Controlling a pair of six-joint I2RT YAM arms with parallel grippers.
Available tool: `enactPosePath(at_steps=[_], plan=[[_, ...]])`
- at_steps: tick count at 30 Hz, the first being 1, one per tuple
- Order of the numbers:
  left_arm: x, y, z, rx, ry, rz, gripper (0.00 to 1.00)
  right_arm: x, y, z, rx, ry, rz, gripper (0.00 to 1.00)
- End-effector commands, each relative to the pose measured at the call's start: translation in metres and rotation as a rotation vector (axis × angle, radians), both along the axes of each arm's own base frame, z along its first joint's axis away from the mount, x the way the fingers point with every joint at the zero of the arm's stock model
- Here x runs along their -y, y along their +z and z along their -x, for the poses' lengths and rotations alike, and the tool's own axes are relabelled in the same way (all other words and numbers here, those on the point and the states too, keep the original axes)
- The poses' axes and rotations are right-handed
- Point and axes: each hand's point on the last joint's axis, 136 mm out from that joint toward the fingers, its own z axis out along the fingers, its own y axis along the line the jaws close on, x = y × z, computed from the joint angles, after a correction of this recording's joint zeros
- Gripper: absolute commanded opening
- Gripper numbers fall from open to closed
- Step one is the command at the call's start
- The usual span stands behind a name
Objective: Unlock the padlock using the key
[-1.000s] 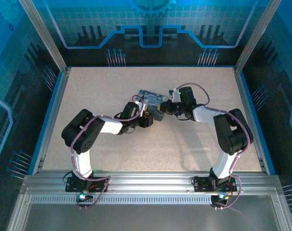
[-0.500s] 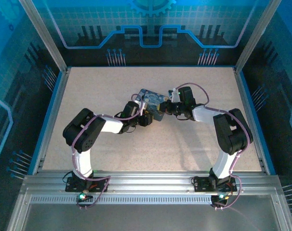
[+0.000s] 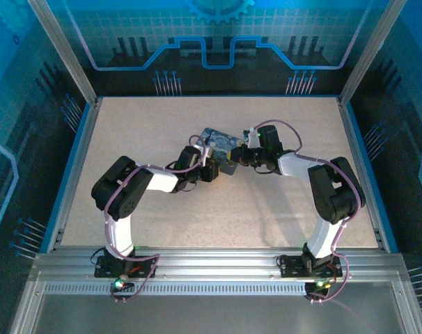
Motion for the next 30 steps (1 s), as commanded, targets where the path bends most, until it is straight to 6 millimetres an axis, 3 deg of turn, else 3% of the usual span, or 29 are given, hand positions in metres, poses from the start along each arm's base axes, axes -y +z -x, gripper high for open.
enactPosePath(at_steps=[1, 6, 12, 13, 20, 30], plan=[[0.013, 0.023, -0.008, 0.053, -0.025, 0.062, 0.25, -0.008, -0.004, 0.01, -0.009, 0.034, 0.023, 0.0], [0.012, 0.035, -0.005, 0.058, -0.02, 0.084, 0.24, -0.002, 0.024, 0.009, 0.101, 0.036, 0.044, 0.0], [0.012, 0.046, 0.001, 0.037, -0.006, 0.122, 0.23, 0.012, 0.042, 0.029, 0.197, 0.041, 0.088, 0.0], [0.013, 0.048, 0.002, 0.03, -0.004, 0.134, 0.23, 0.016, 0.032, 0.04, 0.184, 0.049, 0.102, 0.0], [0.016, 0.063, 0.011, -0.002, 0.004, 0.199, 0.23, 0.014, 0.016, 0.085, 0.226, 0.123, 0.152, 0.0], [0.024, 0.073, 0.027, -0.05, 0.011, 0.242, 0.22, 0.005, -0.003, 0.092, 0.269, 0.153, 0.19, 0.0]])
